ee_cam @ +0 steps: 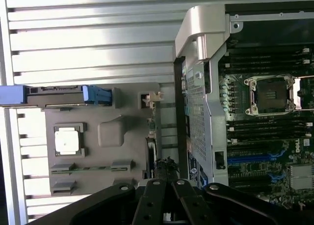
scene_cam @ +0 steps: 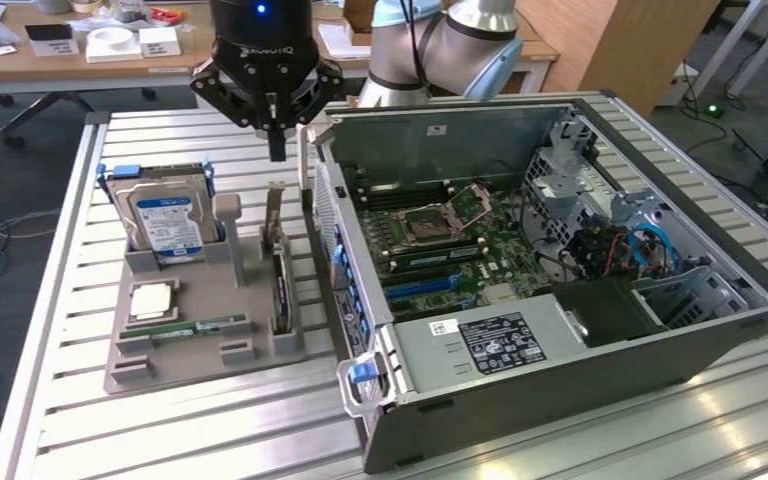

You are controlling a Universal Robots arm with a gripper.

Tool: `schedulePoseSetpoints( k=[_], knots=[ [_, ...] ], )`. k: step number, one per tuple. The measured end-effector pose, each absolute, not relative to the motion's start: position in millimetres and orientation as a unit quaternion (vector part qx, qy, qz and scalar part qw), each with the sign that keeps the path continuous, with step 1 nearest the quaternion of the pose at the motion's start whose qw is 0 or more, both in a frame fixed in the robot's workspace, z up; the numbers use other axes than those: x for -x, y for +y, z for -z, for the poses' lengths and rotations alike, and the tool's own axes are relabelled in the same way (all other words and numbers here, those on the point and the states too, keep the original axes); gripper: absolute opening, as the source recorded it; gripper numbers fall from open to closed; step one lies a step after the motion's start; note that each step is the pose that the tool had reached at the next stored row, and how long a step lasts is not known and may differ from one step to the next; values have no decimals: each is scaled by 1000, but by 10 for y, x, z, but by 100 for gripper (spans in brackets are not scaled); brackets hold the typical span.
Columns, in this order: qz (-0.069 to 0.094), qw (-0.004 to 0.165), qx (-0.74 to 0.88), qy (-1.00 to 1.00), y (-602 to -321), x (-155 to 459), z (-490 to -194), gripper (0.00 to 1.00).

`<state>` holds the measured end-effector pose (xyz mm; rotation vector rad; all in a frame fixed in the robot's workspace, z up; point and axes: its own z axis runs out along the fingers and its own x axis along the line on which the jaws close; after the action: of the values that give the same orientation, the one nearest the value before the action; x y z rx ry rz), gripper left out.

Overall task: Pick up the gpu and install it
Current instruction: 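Reach for the gpu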

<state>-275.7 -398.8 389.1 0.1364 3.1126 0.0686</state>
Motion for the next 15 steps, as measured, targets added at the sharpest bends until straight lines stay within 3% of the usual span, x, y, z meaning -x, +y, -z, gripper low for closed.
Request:
schedulePoseSetpoints(
  k=[15],
  knots=[
    [-22,13,-44,999,-3989,2777,-3891,11]
  ],
)
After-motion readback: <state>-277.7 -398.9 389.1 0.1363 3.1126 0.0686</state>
